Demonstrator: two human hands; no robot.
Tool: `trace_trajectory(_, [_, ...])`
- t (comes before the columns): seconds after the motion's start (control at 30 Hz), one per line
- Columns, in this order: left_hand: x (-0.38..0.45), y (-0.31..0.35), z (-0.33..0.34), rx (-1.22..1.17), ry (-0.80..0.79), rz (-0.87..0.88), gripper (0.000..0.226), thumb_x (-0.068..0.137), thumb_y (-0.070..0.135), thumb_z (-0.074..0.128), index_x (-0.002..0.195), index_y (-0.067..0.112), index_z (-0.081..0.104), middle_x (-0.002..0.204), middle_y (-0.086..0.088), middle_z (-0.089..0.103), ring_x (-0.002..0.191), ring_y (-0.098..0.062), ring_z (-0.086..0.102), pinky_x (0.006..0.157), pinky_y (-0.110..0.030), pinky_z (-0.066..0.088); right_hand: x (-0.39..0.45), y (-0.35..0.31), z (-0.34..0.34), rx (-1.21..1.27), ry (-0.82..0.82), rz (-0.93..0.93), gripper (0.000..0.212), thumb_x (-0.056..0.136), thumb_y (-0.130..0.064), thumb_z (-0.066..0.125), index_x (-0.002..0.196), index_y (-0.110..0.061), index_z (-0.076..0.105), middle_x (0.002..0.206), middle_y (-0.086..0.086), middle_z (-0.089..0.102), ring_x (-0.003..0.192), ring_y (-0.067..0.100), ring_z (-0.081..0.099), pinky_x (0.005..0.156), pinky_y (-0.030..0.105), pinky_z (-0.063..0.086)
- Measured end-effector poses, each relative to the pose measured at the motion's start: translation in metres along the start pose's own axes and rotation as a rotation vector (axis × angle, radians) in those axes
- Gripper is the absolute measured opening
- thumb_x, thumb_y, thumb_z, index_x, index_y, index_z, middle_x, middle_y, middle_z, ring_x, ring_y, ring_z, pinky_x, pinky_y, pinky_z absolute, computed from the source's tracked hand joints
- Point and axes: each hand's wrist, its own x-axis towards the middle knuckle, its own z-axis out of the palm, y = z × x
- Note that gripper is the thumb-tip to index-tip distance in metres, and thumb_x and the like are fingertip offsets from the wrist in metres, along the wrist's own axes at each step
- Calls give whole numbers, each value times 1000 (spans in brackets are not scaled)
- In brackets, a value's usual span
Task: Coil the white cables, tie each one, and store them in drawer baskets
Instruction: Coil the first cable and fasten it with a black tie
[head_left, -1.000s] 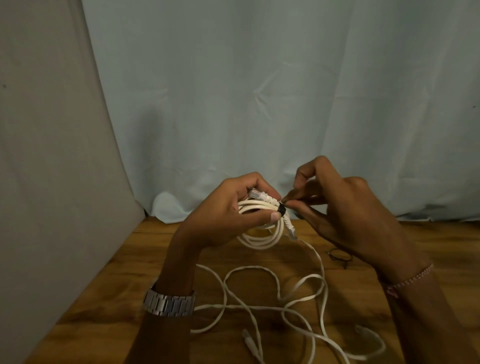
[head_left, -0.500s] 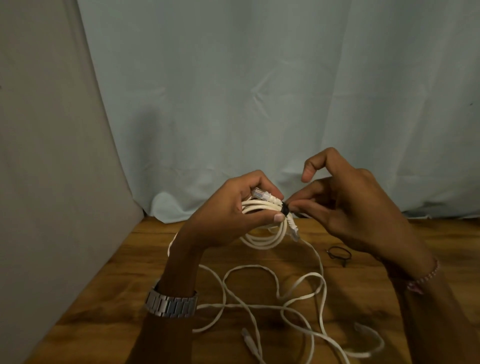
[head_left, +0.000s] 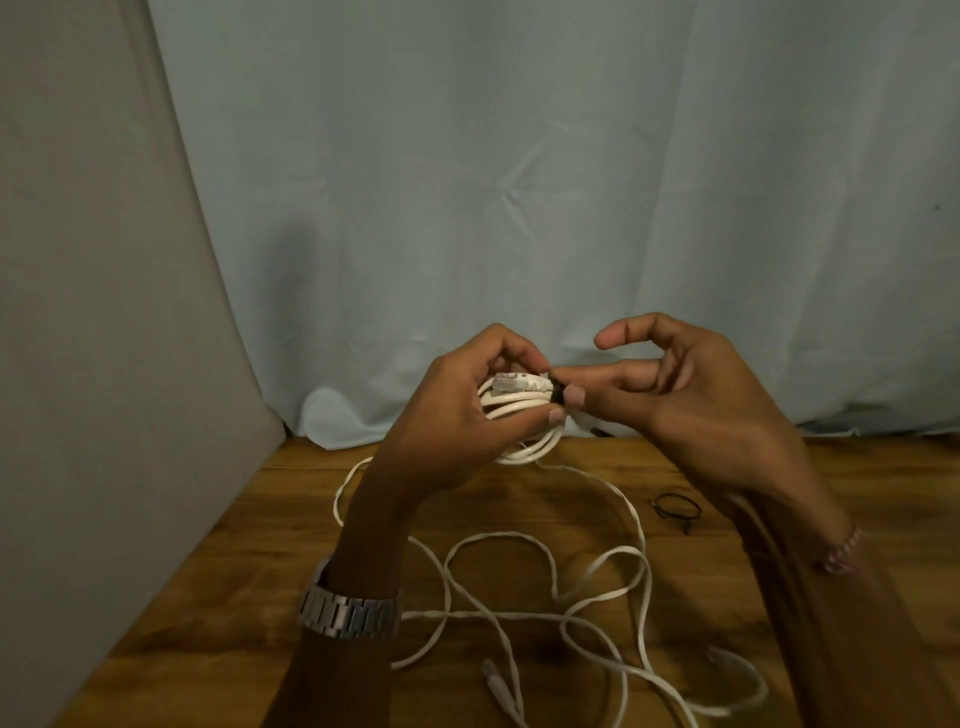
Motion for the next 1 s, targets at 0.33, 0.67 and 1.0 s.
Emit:
trace_trajectory(0.33, [1,5,4,153,62,108,41,80,20,84,112,15,60,94,7,70,85,-8,70,72,-32,59,6,7,3,-68,89,-52,47,65,-8,90,104,-14,62,90,1,80,85,17,78,85,49,61])
trace_trajectory(0.67, [1,7,5,88,22,69,45,78,25,81,115,18,57,95,4,72,87,-12,71,76,-39,60,7,7,0,-113,99,-60,42,58,-4,93,93,-10,69,81,1,80,79,15,78,80,42,63])
trace_trajectory(1.0, [-1,7,-4,-18,-58,-29,46,72,14,87,109,21,60,91,1,73,83,-18,72,77,-47,60,6,5,0,-27,40,-24,37,63,-5,90,94,-6,71,79,3,79,76,15,78,66,23,61])
